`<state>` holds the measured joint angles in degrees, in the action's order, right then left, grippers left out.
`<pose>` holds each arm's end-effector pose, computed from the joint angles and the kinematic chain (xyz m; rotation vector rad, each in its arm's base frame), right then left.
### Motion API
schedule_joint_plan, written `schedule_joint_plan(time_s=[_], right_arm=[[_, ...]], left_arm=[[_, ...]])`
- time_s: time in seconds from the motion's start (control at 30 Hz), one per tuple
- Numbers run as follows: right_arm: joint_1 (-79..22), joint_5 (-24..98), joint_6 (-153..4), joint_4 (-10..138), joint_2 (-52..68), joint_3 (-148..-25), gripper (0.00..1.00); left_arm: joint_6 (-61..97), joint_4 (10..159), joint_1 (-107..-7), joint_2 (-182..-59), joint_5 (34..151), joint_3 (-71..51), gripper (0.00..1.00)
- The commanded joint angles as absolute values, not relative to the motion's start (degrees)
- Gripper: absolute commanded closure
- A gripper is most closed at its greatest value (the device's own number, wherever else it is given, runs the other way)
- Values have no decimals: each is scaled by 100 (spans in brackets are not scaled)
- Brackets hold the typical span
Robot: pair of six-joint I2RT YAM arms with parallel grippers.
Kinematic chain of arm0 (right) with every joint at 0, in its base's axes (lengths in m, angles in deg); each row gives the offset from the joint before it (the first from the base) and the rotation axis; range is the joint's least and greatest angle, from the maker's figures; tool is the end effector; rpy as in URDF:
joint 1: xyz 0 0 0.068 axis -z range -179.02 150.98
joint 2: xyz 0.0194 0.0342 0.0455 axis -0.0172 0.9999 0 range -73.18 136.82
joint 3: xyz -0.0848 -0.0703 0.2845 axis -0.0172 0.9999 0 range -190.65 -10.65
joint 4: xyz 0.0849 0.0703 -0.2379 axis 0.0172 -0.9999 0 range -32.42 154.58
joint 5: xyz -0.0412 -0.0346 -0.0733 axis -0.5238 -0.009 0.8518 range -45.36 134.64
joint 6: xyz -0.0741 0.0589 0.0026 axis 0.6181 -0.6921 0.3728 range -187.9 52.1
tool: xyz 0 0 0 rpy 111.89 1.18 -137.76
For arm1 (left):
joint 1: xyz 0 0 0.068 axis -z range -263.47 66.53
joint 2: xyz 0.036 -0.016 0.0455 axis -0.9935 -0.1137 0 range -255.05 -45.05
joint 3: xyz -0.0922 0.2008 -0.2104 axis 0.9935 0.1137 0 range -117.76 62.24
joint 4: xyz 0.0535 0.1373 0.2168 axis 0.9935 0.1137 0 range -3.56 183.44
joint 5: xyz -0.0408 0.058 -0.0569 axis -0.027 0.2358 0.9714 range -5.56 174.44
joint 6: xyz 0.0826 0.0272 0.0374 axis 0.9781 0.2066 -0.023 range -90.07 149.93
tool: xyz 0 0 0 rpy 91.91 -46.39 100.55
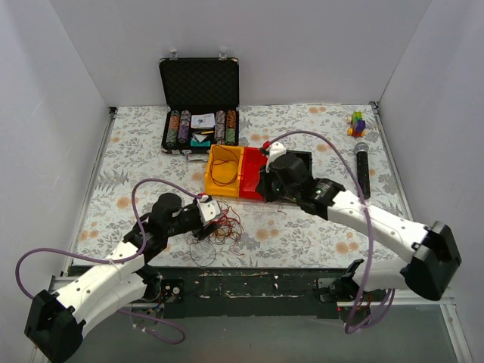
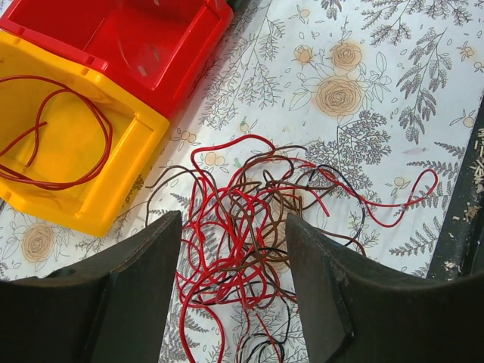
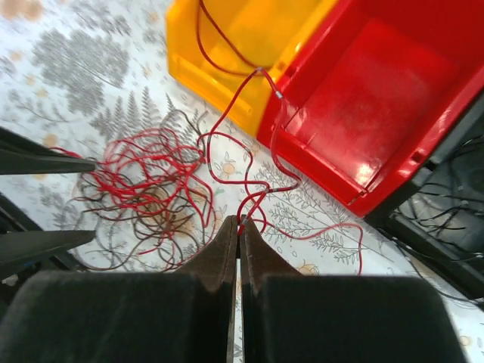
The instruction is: Untangle the cables
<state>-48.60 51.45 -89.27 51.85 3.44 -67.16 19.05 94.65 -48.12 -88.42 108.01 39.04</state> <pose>0.2257 0.2494 0.2883 -0.4666 2.1490 0.5885 0.1346 -0.1374 0.2167 0.7120 2.0298 -0.9093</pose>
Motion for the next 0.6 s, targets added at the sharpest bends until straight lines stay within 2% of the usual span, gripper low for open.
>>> schedule_joint_plan(time_s=[0.0,0.27,0.37,0.47,0.57], right_arm=[[-4894,5509,-8584,4719,-453,-7277,99],[-4798,5493,-8223,4830,-226,-8166,99],[-4666,5465,-8407,5349,-41,-8080,99],[-4447,5755,-8907,5999,73,-7746,99],[-4367,6351,-9347,6054,459,-7814,99]], left_arm=[[1921,9479,-4832,-8768,10931,3746,44],[1877,9470,-4840,-8724,10896,3719,45],[1850,9496,-4858,-8689,10896,3711,45],[1841,9523,-4867,-8662,10896,3719,45],[1850,9514,-4867,-8627,10914,3737,45]])
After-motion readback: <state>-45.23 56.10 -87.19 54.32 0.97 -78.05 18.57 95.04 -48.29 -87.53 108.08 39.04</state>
